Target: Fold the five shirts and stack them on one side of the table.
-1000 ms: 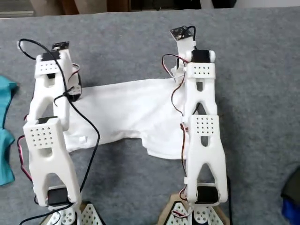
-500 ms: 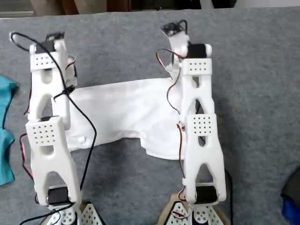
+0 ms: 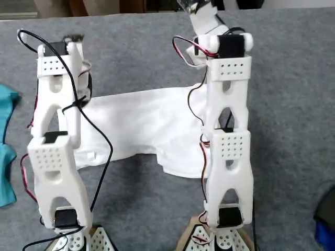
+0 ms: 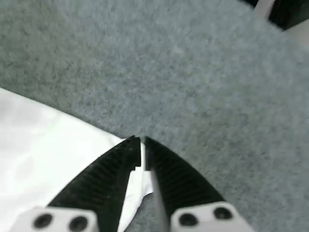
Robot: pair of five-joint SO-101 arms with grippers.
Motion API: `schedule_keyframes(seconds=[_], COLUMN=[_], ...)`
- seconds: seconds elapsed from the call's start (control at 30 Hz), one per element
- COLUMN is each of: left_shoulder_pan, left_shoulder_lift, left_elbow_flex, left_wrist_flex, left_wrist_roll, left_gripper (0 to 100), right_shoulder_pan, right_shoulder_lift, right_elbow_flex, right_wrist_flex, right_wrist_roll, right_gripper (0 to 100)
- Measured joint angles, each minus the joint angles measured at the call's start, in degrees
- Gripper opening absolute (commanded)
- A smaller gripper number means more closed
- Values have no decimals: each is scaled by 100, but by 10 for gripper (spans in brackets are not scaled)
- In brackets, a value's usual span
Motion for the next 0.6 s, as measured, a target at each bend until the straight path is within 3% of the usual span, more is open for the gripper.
schedule_keyframes(seconds=[0.13,0.3,0.47,0.6], left_shoulder_pan=[0,0,-62,-62], left_shoulder_lift=[-1284,-3402,-5855,-7578], left_elbow_flex=[1741,4035,6400,7569], left_wrist_flex=[-185,-993,-1873,-2013], left_wrist_roll=[-158,-167,-202,-193], left_gripper=[20,20,20,20], right_shoulder_pan=[-35,-176,-519,-686], right_shoulder_lift=[-730,-2022,-3842,-5257], right_elbow_flex=[527,2418,5354,8000], right_wrist_flex=[9,9,9,-290], right_wrist_roll=[9,290,1530,2620], right_gripper=[83,83,83,83])
